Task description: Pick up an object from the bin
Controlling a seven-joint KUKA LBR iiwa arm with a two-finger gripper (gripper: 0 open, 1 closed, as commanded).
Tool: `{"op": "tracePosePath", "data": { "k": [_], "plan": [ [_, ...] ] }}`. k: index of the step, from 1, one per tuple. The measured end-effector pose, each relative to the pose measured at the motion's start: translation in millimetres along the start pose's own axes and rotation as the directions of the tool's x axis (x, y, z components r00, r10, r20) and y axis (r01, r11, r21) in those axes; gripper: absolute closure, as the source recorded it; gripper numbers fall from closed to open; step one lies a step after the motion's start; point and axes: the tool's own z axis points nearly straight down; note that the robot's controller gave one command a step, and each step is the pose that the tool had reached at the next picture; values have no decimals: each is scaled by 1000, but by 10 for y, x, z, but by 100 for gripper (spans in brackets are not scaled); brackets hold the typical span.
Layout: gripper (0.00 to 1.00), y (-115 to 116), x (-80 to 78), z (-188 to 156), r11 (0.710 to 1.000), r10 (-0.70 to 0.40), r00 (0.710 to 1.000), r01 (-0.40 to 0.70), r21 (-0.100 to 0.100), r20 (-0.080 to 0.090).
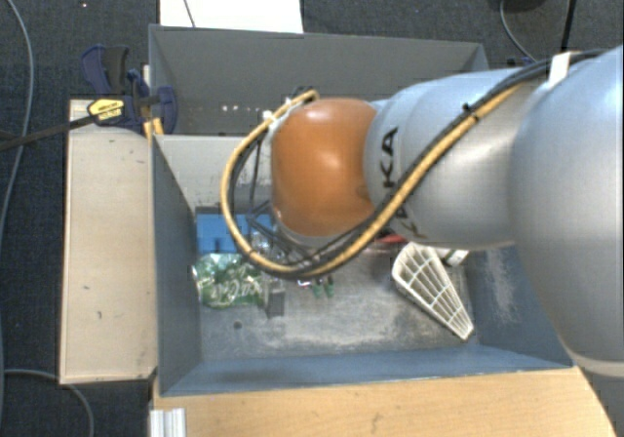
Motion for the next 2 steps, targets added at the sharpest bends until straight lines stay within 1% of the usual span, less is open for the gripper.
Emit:
{"op": "tracePosePath", "data": {
  "k": [1, 2],
  "plan": [
    [100, -33, -26, 80, 1000, -15, 1000, 15, 1, 4],
    [100, 8, 3, -204, 962, -271, 962, 271, 0, -10]
  ]
}}
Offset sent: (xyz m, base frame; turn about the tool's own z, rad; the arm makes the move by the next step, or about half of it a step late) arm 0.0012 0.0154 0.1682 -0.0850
